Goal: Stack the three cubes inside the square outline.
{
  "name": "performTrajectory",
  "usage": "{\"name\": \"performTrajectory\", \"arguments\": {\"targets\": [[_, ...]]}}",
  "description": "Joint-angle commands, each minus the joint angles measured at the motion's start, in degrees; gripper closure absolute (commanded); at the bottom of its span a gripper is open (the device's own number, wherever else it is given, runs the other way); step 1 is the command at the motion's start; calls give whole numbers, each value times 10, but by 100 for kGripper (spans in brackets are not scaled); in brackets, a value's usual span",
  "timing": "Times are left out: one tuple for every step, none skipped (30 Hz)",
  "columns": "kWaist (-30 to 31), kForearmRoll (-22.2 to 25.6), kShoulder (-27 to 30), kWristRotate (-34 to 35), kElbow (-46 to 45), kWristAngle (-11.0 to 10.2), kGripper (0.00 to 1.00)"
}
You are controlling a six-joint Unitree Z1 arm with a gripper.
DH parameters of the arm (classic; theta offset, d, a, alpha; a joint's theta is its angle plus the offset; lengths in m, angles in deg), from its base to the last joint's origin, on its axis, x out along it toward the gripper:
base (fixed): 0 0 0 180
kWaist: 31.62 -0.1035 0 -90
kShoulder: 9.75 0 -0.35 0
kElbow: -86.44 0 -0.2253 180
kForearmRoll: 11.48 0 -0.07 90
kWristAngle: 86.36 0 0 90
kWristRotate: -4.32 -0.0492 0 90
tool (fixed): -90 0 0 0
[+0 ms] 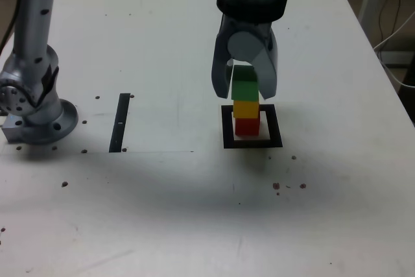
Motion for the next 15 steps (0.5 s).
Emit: {"name": "performTrajectory", "arguments": {"targets": [[0,-2,-1,-1,-1,1,1],[0,-3,-1,-1,-1,1,1],[0,-4,0,-1,-2,1,1],[0,-5,1,-1,-2,0,1],[0,-6,2,-1,-3,0,1],[0,-8,4,-1,-3,-1,1],[0,-9,6,-1,-4,-2,1],[-1,-10,8,-1,-4,-3,1],[-1,-11,12,-1,-5,-5,1],[-1,-12,15,-1,-6,-8,1],[-1,-14,21,0,-7,-12,1],[-2,-14,27,0,-9,-15,1],[-2,-14,33,1,-11,-18,1],[-3,-15,39,2,-14,-21,1],[-3,-15,46,3,-17,-23,1]]}}
